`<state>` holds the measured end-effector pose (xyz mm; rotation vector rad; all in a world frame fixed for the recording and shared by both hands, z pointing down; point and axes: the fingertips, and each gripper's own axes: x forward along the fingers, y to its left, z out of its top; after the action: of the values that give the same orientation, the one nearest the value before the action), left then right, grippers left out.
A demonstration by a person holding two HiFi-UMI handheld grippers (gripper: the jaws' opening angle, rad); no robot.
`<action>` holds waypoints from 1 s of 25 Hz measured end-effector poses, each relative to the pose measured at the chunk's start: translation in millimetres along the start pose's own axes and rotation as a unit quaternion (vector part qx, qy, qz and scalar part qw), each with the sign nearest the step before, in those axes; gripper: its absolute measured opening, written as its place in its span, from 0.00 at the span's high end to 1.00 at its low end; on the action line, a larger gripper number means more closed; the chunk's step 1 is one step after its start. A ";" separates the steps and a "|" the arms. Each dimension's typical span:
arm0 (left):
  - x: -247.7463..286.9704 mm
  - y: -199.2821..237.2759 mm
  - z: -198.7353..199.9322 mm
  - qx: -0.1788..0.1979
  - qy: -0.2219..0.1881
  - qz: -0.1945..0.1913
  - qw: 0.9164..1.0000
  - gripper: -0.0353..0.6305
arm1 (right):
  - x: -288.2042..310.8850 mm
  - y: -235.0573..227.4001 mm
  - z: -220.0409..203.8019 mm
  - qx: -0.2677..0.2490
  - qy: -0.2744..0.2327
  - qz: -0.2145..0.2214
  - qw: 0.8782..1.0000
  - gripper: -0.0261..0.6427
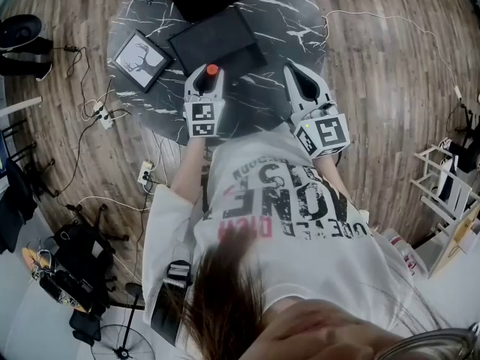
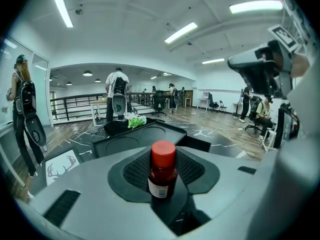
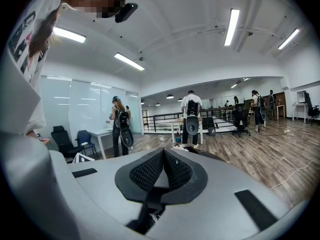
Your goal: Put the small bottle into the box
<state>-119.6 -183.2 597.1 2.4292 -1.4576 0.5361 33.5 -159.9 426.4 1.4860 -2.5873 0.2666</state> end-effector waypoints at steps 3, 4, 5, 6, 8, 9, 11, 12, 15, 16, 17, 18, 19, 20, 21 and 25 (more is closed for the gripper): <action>1.7 -0.4 -5.8 -0.004 0.008 0.000 1.000 0.74 | 0.5 -0.3 0.4 0.000 -0.001 -0.001 1.000 0.96; 2.1 -0.4 -7.1 -0.006 0.009 0.000 1.000 0.74 | 0.6 -0.5 0.4 0.000 0.000 -0.001 1.000 0.96; 2.5 -0.5 -8.1 -0.007 0.010 0.001 1.000 0.74 | 0.6 -0.6 0.3 -0.001 0.000 -0.001 1.000 0.96; 3.0 -0.7 -8.8 -0.007 0.011 0.001 1.000 0.74 | 0.5 -0.7 0.2 -0.001 0.000 -0.001 1.000 0.96; 4.2 -1.0 -10.0 -0.006 0.013 0.000 1.000 0.74 | 0.5 -0.6 0.1 -0.001 0.000 -0.001 1.000 0.96; 4.6 -0.9 -10.3 -0.005 0.014 0.001 1.000 0.74 | 0.4 -0.4 0.0 0.000 -0.001 -0.002 1.000 0.96; 4.5 -0.5 -10.2 -0.004 0.015 0.002 1.000 0.74 | -0.3 -0.3 0.2 0.000 -0.001 -0.002 1.000 0.96; 4.4 -0.6 -10.0 -0.004 0.015 0.003 1.000 0.74 | -0.8 -0.5 0.3 0.000 -0.001 -0.002 1.000 0.96; 5.8 -2.4 -11.3 0.004 0.021 0.001 1.000 0.74 | -0.8 -0.8 -0.3 0.000 -0.002 -0.001 1.000 0.96; 6.8 -3.4 -12.5 0.011 0.025 0.000 1.000 0.74 | -0.6 -0.6 -0.3 0.000 -0.003 -0.001 1.000 0.96; 7.7 -4.4 -13.7 0.017 0.029 0.000 0.999 0.74 | -0.5 -0.3 -0.1 0.000 -0.003 -0.001 1.000 0.96; 8.2 -4.9 -15.0 0.021 0.032 0.000 0.999 0.74 | -0.7 0.1 0.1 0.000 -0.002 -0.001 1.000 0.96; 8.3 -5.1 -15.8 0.022 0.034 0.000 0.999 0.74 | -1.0 0.5 0.1 0.000 -0.002 -0.001 1.000 0.96; 8.2 -5.0 -15.7 0.020 0.035 0.001 0.999 0.74 | -1.4 0.9 0.0 0.000 -0.001 -0.001 1.000 0.96; 8.3 -4.9 -15.2 0.019 0.035 0.001 0.999 0.74 | -1.8 1.1 -0.2 0.000 -0.001 -0.001 1.000 0.96; 8.9 -5.1 -16.8 0.026 0.037 -0.002 0.999 0.74 | -2.8 2.3 -0.2 -0.001 -0.002 0.000 1.000 0.96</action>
<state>-114.2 -181.2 615.9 2.4234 -1.4265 0.6645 32.9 -156.4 425.8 1.4872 -2.5894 0.2611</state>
